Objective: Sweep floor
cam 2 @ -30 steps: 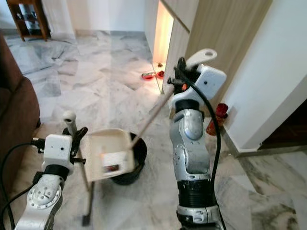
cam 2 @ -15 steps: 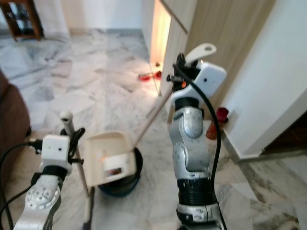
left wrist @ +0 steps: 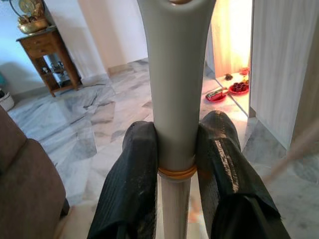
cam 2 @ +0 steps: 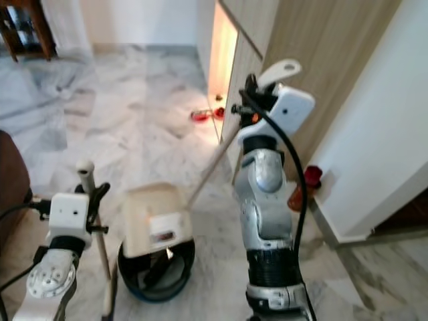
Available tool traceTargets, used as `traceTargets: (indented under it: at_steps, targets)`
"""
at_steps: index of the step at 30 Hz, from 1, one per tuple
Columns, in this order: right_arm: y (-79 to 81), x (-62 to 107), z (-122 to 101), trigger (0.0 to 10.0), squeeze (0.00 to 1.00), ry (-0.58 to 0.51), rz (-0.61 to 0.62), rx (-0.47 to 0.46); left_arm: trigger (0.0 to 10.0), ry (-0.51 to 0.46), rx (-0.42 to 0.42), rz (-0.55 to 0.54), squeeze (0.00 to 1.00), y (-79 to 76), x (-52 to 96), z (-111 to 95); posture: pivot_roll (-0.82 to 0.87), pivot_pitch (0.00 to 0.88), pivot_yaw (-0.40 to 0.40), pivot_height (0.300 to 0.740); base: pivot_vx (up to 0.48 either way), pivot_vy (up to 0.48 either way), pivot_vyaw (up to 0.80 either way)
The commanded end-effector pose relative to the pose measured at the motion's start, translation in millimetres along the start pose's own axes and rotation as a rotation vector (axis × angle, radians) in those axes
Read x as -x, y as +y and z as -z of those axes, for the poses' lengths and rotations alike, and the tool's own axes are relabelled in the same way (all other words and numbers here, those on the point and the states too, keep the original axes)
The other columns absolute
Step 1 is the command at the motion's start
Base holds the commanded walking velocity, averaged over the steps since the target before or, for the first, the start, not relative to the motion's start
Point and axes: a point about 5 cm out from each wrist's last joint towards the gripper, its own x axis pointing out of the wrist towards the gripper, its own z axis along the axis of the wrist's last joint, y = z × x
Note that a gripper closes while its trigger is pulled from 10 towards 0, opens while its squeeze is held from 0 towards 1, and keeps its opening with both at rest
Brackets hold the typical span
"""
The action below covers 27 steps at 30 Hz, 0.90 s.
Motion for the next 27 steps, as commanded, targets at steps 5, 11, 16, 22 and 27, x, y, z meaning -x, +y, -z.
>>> traceTargets:
  at_steps: [5, 11, 16, 22, 27]
  targets:
    - [9.6, 0.7, -23, 10.0, 0.00, -0.130, -0.053, 0.033, 10.0, -0.048, -0.010, 0.010, 0.00, -2.3, 1.4, -8, 0.02, 0.054, -0.040, 0.740, 0.000, 0.000, 0.00]
    - [54.1, 16.2, -32, 10.0, 0.00, -0.217, -0.287, 0.091, 10.0, -0.050, -0.016, 0.014, 0.00, -4.1, 0.9, -8, 0.02, 0.058, -0.042, 0.740, 0.000, 0.000, 0.00]
    - [69.6, 25.7, -29, 10.0, 0.00, -0.194, -0.332, 0.032, 10.0, -0.055, -0.018, 0.019, 0.00, -6.5, 1.3, -9, 0.02, 0.061, -0.045, 0.740, 0.000, 0.000, 0.00]
    - [80.4, 32.9, -35, 10.0, 0.00, -0.245, -0.385, 0.060, 10.0, -0.059, -0.020, 0.028, 0.00, -8.1, 1.4, -9, 0.02, 0.064, -0.046, 0.740, 0.000, 0.000, 0.00]
    - [95.0, 46.5, -37, 10.0, 0.00, -0.293, -0.485, 0.112, 10.0, -0.063, -0.020, 0.035, 0.00, -10.3, 0.8, -9, 0.02, 0.065, -0.049, 0.740, 0.000, 0.000, 0.00]
